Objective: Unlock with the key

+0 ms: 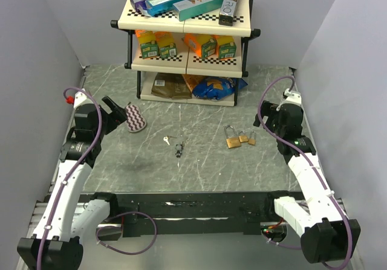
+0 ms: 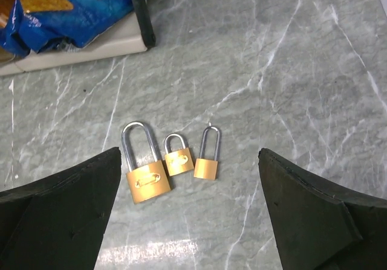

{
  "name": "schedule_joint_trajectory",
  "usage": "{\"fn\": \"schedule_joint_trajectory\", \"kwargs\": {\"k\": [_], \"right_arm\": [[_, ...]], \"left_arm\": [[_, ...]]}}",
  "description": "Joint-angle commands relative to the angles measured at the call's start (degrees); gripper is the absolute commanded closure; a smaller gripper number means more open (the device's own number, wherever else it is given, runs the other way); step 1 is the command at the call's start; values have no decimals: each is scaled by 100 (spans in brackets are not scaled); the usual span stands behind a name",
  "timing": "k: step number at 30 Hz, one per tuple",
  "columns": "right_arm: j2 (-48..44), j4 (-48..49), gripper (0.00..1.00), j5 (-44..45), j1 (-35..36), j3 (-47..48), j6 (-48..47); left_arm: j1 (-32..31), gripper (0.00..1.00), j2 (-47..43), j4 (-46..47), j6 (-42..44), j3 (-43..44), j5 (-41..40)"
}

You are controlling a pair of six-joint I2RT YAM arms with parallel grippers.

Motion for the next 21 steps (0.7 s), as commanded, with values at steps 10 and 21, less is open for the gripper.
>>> {"fn": "schedule_joint_trajectory", "kwargs": {"k": [10, 21], "right_arm": [[48, -219, 4, -708, 422, 450, -580], [1504, -369, 18, -731, 2811, 1232, -809]], "left_arm": [[27, 4, -48, -31, -364, 162, 157], [27, 4, 48, -356, -583, -31, 270]]}}
